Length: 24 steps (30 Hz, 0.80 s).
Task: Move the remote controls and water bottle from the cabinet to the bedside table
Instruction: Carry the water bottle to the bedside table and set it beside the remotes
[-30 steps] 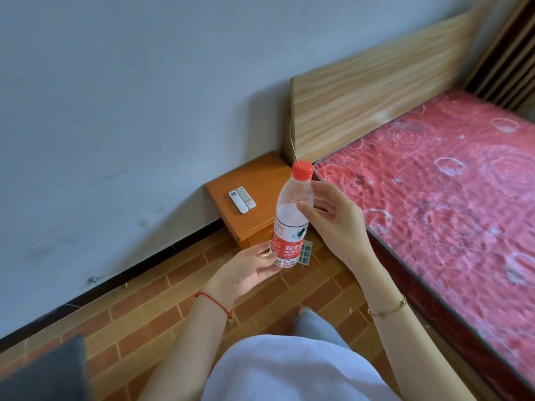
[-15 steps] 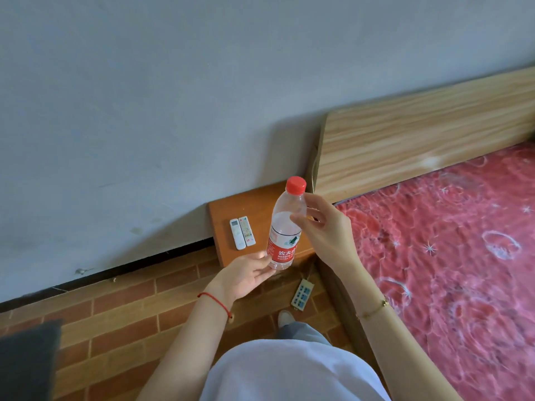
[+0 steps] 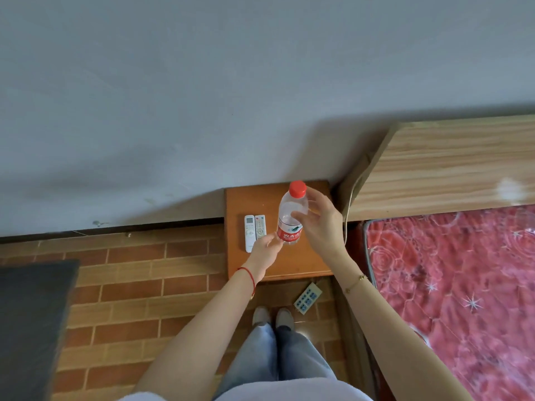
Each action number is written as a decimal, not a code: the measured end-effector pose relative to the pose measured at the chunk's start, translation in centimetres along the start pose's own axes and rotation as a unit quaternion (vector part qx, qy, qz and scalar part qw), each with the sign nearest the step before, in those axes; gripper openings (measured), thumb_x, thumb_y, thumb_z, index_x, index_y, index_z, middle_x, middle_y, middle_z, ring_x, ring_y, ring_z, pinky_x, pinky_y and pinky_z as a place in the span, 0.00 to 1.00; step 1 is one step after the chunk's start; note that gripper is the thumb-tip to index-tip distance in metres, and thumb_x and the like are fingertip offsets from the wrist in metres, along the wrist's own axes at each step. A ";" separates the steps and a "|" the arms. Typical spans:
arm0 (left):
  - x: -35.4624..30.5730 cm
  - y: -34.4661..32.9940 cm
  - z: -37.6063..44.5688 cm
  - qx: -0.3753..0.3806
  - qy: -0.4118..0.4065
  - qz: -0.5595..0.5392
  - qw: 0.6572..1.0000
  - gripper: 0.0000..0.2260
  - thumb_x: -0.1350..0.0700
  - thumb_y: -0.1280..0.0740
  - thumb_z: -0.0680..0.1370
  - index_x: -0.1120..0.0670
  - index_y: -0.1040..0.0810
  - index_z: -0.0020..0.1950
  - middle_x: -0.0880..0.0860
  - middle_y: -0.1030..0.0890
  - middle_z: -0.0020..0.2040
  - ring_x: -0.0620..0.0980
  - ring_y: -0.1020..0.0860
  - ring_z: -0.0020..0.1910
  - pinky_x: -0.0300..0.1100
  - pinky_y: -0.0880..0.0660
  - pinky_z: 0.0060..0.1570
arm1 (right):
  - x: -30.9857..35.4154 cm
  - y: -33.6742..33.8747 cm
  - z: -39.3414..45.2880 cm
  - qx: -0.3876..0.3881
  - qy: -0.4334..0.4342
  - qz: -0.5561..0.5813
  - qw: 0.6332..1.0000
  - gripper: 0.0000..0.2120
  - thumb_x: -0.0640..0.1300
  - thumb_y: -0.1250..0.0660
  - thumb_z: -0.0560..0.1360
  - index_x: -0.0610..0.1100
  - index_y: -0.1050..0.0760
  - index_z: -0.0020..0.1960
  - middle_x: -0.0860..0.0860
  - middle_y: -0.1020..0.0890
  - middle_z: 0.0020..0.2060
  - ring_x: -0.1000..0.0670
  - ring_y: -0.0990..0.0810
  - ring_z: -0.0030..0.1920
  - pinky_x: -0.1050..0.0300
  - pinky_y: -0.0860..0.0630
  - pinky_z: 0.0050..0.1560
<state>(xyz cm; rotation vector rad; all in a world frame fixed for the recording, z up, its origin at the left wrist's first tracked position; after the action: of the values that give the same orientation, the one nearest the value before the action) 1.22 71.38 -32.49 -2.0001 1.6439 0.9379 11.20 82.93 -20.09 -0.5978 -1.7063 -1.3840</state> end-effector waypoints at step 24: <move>9.3 -1.9 19.4 -0.043 -0.082 0.248 0.964 0.27 0.63 0.42 0.81 0.54 0.47 0.79 0.52 0.38 0.77 0.51 0.37 0.76 0.42 0.40 0.72 | -19.5 -15.2 8.5 0.073 -0.015 -0.005 0.997 0.24 0.38 0.25 0.68 0.43 0.27 0.61 0.48 0.23 0.55 0.52 0.24 0.55 0.57 0.23 0.56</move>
<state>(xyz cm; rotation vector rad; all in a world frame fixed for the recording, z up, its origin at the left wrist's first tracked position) -1.02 78.17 -52.90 -1.5272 2.0777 1.3265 7.11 89.48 -45.03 -0.5319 -1.8190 -1.2495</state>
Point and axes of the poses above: each hand's wrist, its own z-axis towards the middle knuckle, its own y-axis out of the back of the hand, x = y × z, the point moved 10 cm from there along z, towards the middle knuckle
